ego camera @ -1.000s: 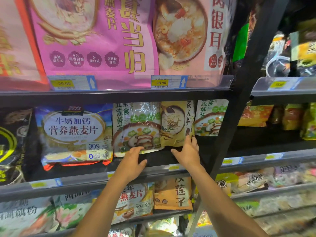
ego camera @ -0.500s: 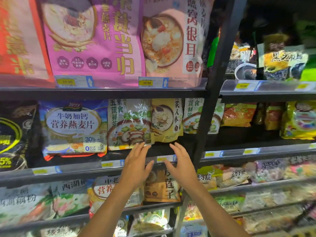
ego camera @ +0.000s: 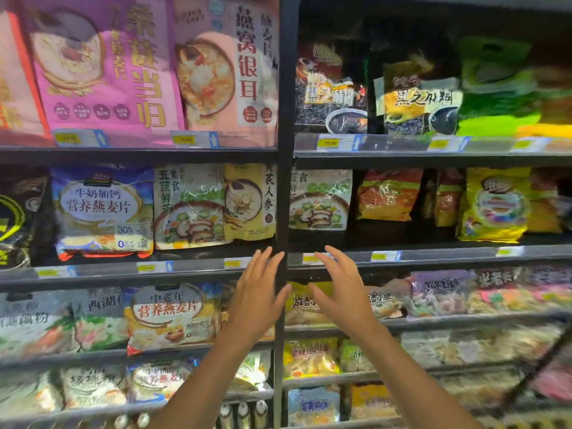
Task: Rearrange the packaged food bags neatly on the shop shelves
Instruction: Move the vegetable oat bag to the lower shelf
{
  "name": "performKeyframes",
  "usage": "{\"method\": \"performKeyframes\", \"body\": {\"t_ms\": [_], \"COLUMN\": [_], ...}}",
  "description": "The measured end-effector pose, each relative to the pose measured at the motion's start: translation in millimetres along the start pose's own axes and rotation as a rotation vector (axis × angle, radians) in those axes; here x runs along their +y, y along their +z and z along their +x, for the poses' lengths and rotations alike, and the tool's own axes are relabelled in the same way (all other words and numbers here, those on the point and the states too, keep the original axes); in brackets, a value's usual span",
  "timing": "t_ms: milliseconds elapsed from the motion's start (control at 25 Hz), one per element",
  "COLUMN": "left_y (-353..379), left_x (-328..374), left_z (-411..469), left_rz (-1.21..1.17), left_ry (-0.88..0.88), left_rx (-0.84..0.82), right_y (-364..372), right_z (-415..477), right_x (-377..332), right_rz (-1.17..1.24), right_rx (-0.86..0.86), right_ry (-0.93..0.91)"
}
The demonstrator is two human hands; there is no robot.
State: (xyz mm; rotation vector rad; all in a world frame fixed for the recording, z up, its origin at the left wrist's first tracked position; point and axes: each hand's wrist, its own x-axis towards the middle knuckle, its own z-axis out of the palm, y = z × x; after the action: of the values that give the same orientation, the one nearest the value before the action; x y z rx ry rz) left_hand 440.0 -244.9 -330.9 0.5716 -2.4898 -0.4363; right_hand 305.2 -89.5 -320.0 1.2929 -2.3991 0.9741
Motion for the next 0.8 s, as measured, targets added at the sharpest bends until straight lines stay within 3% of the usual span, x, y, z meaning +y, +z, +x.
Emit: {"method": "performKeyframes", "body": {"t_ms": [400, 800], "left_y": [52, 130], "left_x": [97, 95], "left_z": [41, 175], "left_rz": [-0.123, -0.057], "left_ry": [0.003, -0.128], "left_rx": [0.001, 0.053], "right_y": [-65, -59], "right_z": [8, 115], "right_x": [93, 196], "right_rz": [0.069, 0.064], "right_rx": [0.052, -0.053], "right_ry": [0.102, 0.128]}}
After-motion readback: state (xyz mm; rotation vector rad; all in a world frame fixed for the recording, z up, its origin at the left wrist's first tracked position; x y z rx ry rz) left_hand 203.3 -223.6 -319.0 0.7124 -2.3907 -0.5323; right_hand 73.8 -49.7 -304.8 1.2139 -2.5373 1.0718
